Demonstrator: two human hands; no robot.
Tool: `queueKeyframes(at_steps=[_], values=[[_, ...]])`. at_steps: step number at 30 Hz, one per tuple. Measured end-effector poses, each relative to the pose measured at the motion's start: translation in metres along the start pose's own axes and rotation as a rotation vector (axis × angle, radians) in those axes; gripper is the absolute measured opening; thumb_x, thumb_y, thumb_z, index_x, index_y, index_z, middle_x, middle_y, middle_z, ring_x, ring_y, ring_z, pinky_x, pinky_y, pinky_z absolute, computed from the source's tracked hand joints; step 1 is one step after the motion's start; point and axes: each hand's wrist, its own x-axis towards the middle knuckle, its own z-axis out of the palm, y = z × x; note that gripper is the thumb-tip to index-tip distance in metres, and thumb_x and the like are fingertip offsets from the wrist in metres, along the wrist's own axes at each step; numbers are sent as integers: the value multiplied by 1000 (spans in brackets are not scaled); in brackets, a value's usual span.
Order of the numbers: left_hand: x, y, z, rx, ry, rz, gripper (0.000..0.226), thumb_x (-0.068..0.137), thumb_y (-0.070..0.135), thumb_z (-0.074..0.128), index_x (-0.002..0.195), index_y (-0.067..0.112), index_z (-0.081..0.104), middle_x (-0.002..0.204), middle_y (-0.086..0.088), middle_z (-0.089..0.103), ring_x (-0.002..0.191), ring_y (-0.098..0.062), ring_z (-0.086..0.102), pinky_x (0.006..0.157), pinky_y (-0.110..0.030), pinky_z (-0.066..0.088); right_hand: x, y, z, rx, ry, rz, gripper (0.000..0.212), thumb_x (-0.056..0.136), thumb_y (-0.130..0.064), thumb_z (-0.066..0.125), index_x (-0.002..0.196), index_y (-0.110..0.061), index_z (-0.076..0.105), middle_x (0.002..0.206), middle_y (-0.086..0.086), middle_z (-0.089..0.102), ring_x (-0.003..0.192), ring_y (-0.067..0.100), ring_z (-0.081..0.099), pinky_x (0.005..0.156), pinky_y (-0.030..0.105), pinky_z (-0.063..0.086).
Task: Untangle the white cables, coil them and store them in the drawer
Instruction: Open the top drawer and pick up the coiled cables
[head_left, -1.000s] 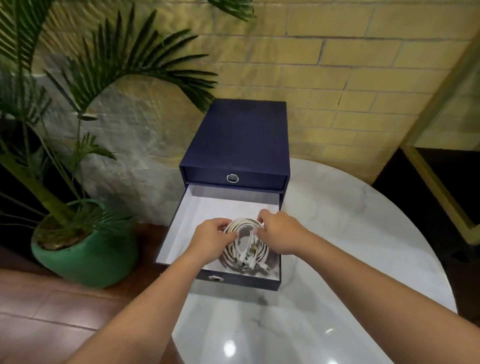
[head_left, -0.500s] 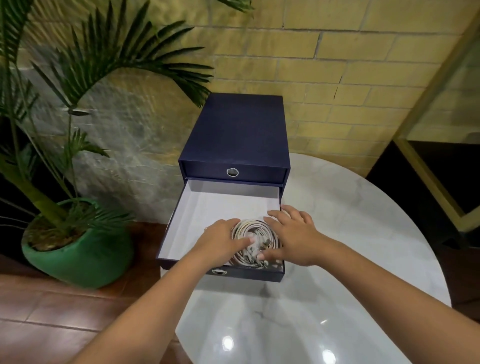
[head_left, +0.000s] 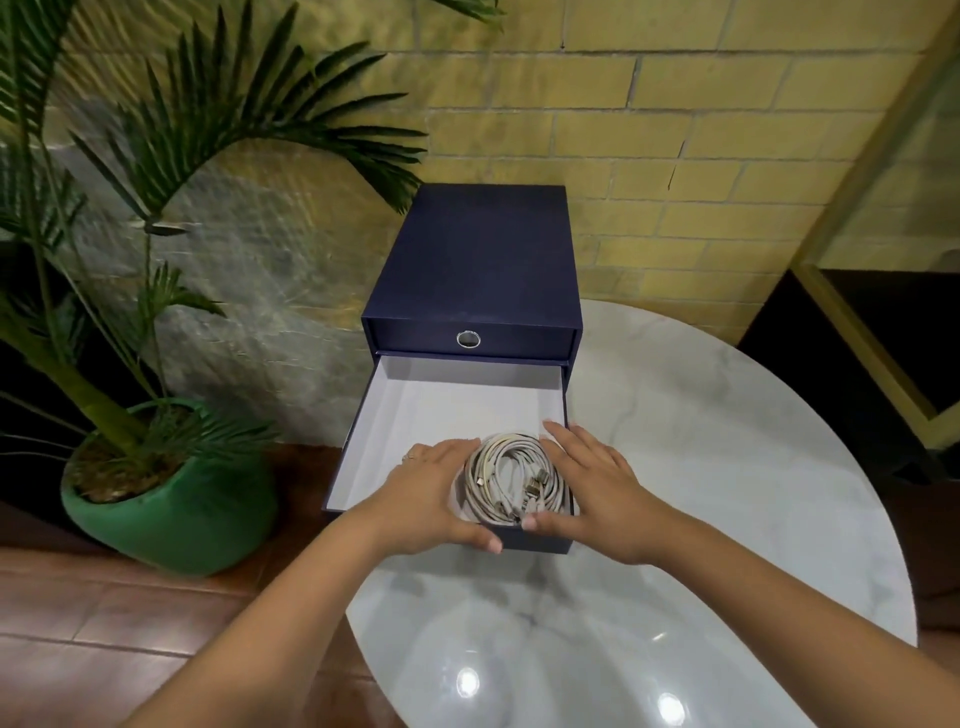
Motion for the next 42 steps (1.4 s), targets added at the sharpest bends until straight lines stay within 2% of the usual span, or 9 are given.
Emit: queueKeyframes(at_steps=[3,7,16,24,28,32,35,39,42], values=[[-6,-11,-2,98,13,-6,116,62,66,76,153,32,12,158,10,18,144,-19,13,118,-36,17,-11,2,11,38,41,-68,115,66,-85,46,151,-27,-4,155,-16,-23,142,4,-20,118,33,-2],[-7,-19,1,107,81,16,110,63,68,73,151,35,16,156,12,23,143,-17,18,118,-36,20,-14,6,17,46,138,-59,115,71,-71,61,150,-25,-8,155,-16,-24,143,3,-10,117,26,4],[1,-22,3,180,268,43,95,64,75,65,145,39,31,149,17,36,136,-12,29,112,-37,27,-5,9,15,75,236,38,125,65,-69,68,149,-24,-13,155,-15,-21,142,0,-10,117,22,5],[30,-28,-4,211,601,-25,65,69,66,69,124,33,60,132,12,54,124,-17,45,100,-38,32,36,14,-6,179,329,245,128,61,-61,77,151,-21,-4,160,-7,-2,146,10,2,117,26,13],[41,-41,-17,216,713,-152,81,63,62,76,132,28,51,142,3,43,131,-24,35,103,-45,36,54,21,-14,187,338,291,126,62,-58,79,152,-20,-1,160,-5,4,146,13,7,116,27,15],[56,-52,-26,79,747,-349,124,56,67,76,152,14,17,157,-9,19,143,-30,16,114,-45,24,70,25,-23,224,363,314,118,62,-52,81,150,-19,10,156,-4,19,142,16,20,112,29,24],[70,-57,-26,-135,707,-402,138,55,63,79,153,11,-5,161,-10,11,147,-29,12,119,-41,16,80,26,-26,245,402,312,100,63,-46,83,143,-26,27,144,-8,39,131,16,36,101,30,37],[87,-57,-36,-310,699,-412,136,56,50,87,153,19,-3,155,-7,31,141,-32,30,108,-46,38,93,30,-28,258,414,368,80,67,-46,80,133,-27,39,132,-6,48,120,17,47,88,31,44],[98,-56,-39,-383,707,-445,129,56,46,89,152,12,10,153,-9,32,139,-34,31,107,-48,37,102,31,-29,267,432,410,72,70,-46,78,128,-23,43,127,-4,49,115,19,50,81,31,44]])
